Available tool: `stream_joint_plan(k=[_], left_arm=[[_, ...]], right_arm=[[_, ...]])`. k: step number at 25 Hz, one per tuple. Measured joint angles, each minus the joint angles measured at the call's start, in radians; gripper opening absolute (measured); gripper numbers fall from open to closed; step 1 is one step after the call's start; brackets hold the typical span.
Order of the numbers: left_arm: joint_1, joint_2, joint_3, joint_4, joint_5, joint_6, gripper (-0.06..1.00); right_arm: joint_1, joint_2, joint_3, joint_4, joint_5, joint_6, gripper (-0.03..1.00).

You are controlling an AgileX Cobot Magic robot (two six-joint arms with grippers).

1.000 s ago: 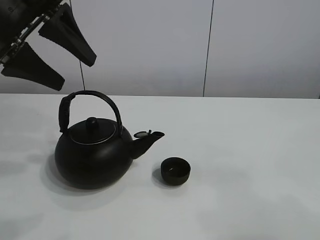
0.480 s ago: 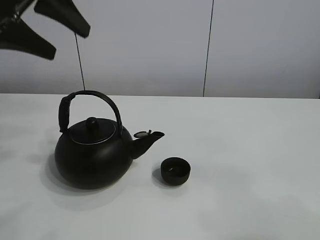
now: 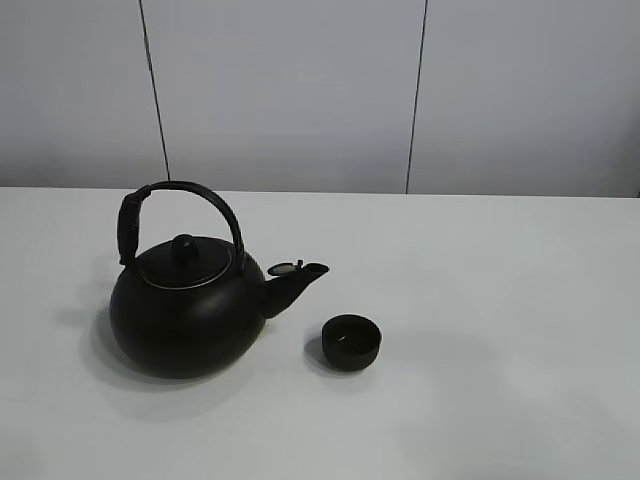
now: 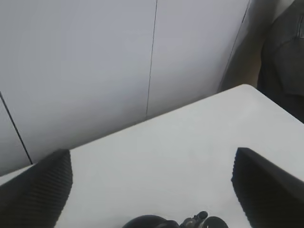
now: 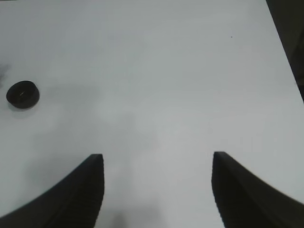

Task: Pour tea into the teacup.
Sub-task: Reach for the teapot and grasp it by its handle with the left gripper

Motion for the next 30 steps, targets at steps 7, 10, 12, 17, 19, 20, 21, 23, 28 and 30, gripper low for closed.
stream_joint_plan(k=[7,10,12,17,19,20,21,23,28,30], left_arm=[[0.0,-0.201,0.017,0.178,0.008,-0.128,0.66],[0.0,-0.319,0.097,0.298,0.008,-0.211,0.66],[0.0,-0.401,0.19,0.357,-0.002,-0.248,0.66],[0.0,-0.498,0.438,0.423,-0.081,-0.27,0.66],[0.0,-0.499,0.54,0.429,-0.13,-0.274,0.66],[0.0,-0.499,0.589,0.43,-0.168,-0.276,0.66],[0.0,-0.499,0.637,0.431,-0.221,-0.277,0.66],[0.0,-0.499,0.719,0.438,-0.348,-0.293,0.66],[0.0,-0.498,0.886,0.508,-0.646,-0.418,0.66],[0.0,-0.471,0.913,0.523,-0.687,-0.465,0.66]], right_arm=[[0.0,0.0,0.0,0.0,0.0,0.0,0.45],[0.0,0.0,0.0,0.0,0.0,0.0,0.45],[0.0,0.0,0.0,0.0,0.0,0.0,0.45],[0.0,0.0,0.0,0.0,0.0,0.0,0.45],[0.0,0.0,0.0,0.0,0.0,0.0,0.45],[0.0,0.0,0.0,0.0,0.0,0.0,0.45],[0.0,0.0,0.0,0.0,-0.001,0.0,0.45],[0.0,0.0,0.0,0.0,-0.001,0.0,0.45],[0.0,0.0,0.0,0.0,-0.001,0.0,0.45],[0.0,0.0,0.0,0.0,-0.001,0.0,0.45]])
